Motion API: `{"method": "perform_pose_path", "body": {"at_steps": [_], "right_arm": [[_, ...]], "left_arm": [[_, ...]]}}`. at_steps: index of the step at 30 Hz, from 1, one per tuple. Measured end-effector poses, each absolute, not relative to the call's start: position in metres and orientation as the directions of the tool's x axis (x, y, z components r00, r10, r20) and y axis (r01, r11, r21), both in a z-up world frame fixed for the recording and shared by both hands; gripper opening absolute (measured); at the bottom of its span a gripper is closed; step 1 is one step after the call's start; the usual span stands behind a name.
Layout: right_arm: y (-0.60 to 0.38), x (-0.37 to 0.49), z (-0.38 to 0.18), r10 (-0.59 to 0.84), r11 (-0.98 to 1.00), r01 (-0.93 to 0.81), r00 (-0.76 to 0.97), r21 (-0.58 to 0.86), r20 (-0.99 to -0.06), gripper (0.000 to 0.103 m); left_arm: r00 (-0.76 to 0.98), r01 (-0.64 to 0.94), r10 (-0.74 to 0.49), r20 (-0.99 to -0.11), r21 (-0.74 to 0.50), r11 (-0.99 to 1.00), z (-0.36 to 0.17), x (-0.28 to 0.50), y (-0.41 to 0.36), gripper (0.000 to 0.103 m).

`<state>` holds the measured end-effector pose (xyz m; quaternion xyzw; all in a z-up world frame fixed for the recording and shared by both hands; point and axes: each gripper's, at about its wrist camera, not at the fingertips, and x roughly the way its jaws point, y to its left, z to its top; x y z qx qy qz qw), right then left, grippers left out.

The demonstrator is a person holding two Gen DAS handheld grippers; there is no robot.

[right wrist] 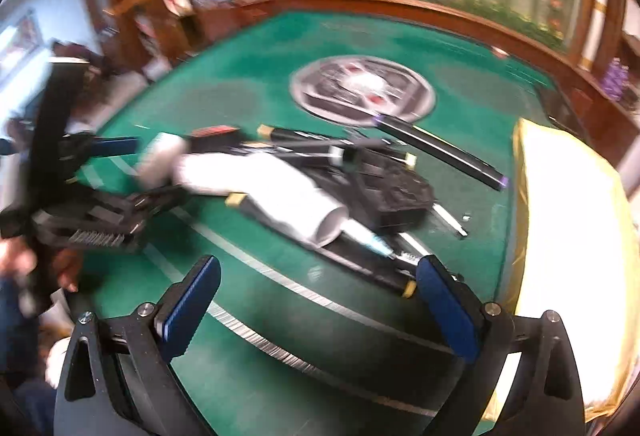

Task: Organize rigid objects
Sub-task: 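Grasp the upright white pill bottle with the left tool while the right tool grasps a black marker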

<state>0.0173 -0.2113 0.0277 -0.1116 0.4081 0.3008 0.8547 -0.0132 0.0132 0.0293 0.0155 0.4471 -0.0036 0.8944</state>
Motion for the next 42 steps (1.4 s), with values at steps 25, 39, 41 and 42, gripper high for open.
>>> {"method": "perform_pose_path", "body": {"at_steps": [25,39,41,42], "right_arm": [[-0.224,0.002,0.034,0.499,0.673,-0.739,0.413,0.040,-0.762,0.038],[-0.185,0.039,-0.005,0.352,0.484,-0.872,0.274,-0.077,-0.895,0.033],[-0.181,0.029,-0.006,0.336,0.492,-0.867,0.270,-0.077,-0.902,0.019],[-0.177,0.023,-0.006,0.320,0.493,-0.864,0.288,-0.101,-0.902,0.017]], "left_arm": [[0.530,-0.032,0.008,-0.848,-0.010,0.999,0.010,0.010,0.031,0.060],[0.554,-0.028,0.009,-0.832,-0.008,1.000,0.009,0.010,0.030,0.061],[0.556,-0.031,0.009,-0.831,-0.009,0.999,0.010,0.009,0.030,0.052],[0.560,-0.033,0.013,-0.829,-0.007,0.999,0.011,0.007,0.029,0.035]]}}
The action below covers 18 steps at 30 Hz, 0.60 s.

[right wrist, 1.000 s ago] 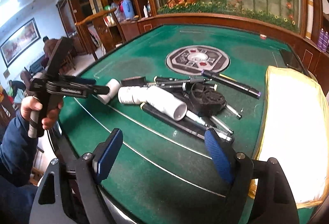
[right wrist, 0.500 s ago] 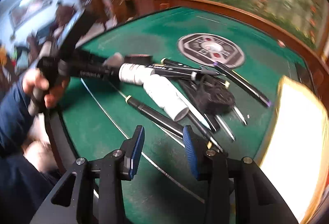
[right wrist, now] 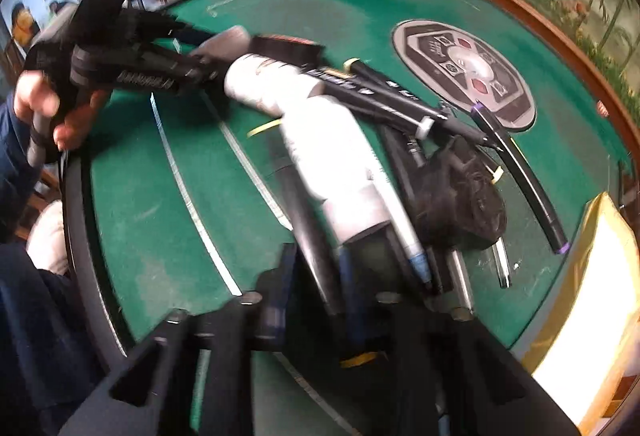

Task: Organize rigid objects
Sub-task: 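Grasp the upright white pill bottle with the left tool while the right tool grasps a black marker, then carry the bottle and marker into the yellow-rimmed tray and open both tools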

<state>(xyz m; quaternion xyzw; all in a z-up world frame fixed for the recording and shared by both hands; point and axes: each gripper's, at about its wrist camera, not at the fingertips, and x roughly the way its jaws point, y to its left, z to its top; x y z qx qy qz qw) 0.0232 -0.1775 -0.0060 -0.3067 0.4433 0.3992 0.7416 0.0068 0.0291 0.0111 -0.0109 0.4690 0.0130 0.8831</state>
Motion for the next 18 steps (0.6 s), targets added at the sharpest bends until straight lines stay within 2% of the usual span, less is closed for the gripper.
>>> {"method": "perform_pose_path", "body": {"at_steps": [4,9,15,18], "right_arm": [[-0.172,-0.003,-0.007,0.322,0.548,-0.831,0.315,-0.095,-0.893,0.015],[-0.187,-0.013,0.003,0.447,0.620,-0.782,0.276,0.073,-0.851,0.015],[-0.212,-0.011,0.016,0.613,0.634,-0.726,0.263,0.266,-0.745,0.015],[-0.230,-0.013,0.028,0.667,0.640,-0.700,0.303,0.316,-0.680,0.015]], "left_arm": [[0.562,-0.043,0.003,-0.827,-0.026,0.999,0.012,0.000,0.029,0.035],[0.595,-0.038,-0.041,-0.803,-0.079,0.996,0.021,-0.016,0.034,0.035],[0.647,-0.026,-0.070,-0.759,-0.114,0.993,0.049,-0.030,0.031,0.035],[0.657,0.003,-0.091,-0.748,-0.118,0.993,0.059,-0.031,0.018,0.035]]}}
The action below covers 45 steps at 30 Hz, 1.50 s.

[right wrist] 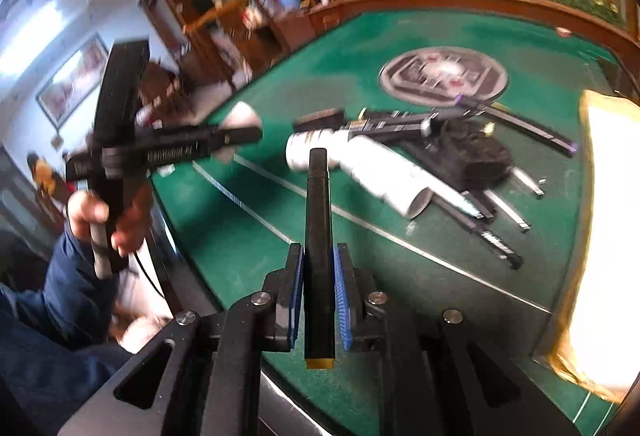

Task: Organize rigid objects
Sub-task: 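Carry the bottle and marker into the yellow-rimmed tray and open both tools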

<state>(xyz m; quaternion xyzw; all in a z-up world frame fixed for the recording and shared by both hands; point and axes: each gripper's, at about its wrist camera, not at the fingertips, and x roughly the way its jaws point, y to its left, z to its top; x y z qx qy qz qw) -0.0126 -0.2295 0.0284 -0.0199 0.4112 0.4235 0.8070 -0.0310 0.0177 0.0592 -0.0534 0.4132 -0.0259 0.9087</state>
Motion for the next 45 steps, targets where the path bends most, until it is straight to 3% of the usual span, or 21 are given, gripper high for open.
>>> {"method": "perform_pose_path", "body": {"at_steps": [6,13,23,28,45], "right_arm": [[-0.277,-0.008,0.050,0.702,0.680,-0.629,0.410,0.377,-0.582,0.015],[-0.352,-0.001,0.064,0.603,0.797,-0.472,0.610,0.376,-0.514,0.015],[-0.421,0.026,0.042,0.393,0.911,-0.220,0.718,0.349,-0.574,0.015],[-0.445,0.038,0.027,0.343,0.924,-0.141,0.716,0.355,-0.608,0.014],[-0.442,0.050,0.012,0.277,0.955,-0.111,0.665,0.275,-0.694,0.015]], "left_arm": [[0.662,0.088,-0.159,-0.733,-0.135,0.987,0.081,-0.028,-0.023,0.035],[0.630,0.231,-0.275,-0.727,-0.163,0.959,0.105,-0.012,-0.090,0.035],[0.478,0.429,-0.453,-0.753,-0.250,0.868,0.094,0.039,-0.234,0.035],[0.404,0.444,-0.446,-0.799,-0.255,0.859,0.064,0.056,-0.286,0.035],[0.377,0.434,-0.427,-0.822,-0.250,0.865,0.040,0.062,-0.294,0.035]]}}
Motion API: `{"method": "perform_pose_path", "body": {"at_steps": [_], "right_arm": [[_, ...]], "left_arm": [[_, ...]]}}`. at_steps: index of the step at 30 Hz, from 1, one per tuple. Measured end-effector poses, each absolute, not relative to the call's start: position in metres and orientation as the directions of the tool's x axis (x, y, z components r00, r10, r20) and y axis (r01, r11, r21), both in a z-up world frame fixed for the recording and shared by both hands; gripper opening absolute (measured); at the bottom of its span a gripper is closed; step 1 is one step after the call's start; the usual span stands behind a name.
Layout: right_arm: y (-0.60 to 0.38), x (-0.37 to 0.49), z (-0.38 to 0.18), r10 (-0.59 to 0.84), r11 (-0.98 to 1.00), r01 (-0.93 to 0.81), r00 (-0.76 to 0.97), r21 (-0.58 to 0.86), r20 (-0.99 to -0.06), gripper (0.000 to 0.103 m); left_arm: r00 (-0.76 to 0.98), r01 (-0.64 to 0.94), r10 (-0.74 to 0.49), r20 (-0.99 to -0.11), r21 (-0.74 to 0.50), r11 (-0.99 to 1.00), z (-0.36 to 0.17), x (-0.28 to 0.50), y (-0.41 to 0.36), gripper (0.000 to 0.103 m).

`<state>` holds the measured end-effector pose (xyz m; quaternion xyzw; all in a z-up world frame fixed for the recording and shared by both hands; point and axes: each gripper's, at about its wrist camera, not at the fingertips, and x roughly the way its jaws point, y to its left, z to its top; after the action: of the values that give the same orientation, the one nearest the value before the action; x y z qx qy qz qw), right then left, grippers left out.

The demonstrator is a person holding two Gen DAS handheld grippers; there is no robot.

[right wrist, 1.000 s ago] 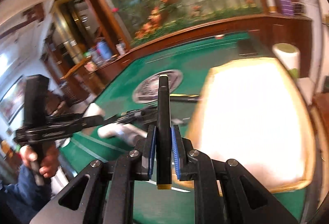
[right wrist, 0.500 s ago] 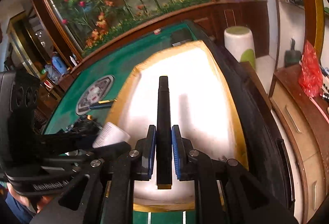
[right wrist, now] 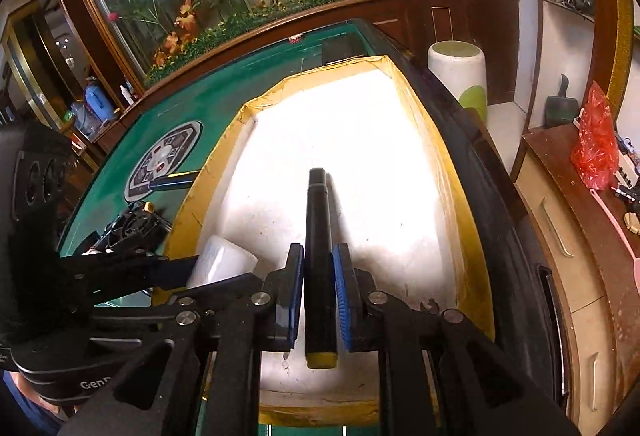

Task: Organize rigid objects
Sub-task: 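Carry the bottle and marker into the yellow-rimmed tray and open both tools, then grasp the black tape roll with the left tool while the right tool grasps the grey-capped white bottle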

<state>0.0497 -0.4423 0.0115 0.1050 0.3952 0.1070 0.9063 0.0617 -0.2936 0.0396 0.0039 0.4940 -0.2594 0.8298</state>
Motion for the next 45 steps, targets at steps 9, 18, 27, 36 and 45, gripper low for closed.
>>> {"method": "perform_pose_path", "body": {"at_steps": [9,18,27,36,45], "right_arm": [[-0.440,0.037,0.027,0.254,0.958,-0.087,0.700,0.274,-0.668,0.015],[-0.405,0.020,0.055,0.355,0.930,-0.207,0.721,0.304,-0.595,0.031],[-0.337,0.010,0.055,0.477,0.878,-0.365,0.637,0.308,-0.605,0.034],[-0.288,0.000,0.033,0.526,0.842,-0.447,0.554,0.303,-0.645,0.040],[-0.277,-0.006,0.030,0.526,0.837,-0.464,0.534,0.290,-0.662,0.045]], "left_arm": [[0.376,0.445,-0.492,-0.785,-0.313,0.839,0.057,0.046,-0.275,0.047],[0.480,0.399,-0.502,-0.720,-0.331,0.855,0.090,0.024,-0.205,0.062],[0.584,0.257,-0.419,-0.696,-0.331,0.908,0.091,0.007,-0.101,0.063],[0.639,0.012,-0.209,-0.740,-0.262,0.965,0.063,0.001,0.008,0.086],[0.571,-0.065,-0.187,-0.800,-0.270,0.961,0.022,0.039,0.030,0.088]]}}
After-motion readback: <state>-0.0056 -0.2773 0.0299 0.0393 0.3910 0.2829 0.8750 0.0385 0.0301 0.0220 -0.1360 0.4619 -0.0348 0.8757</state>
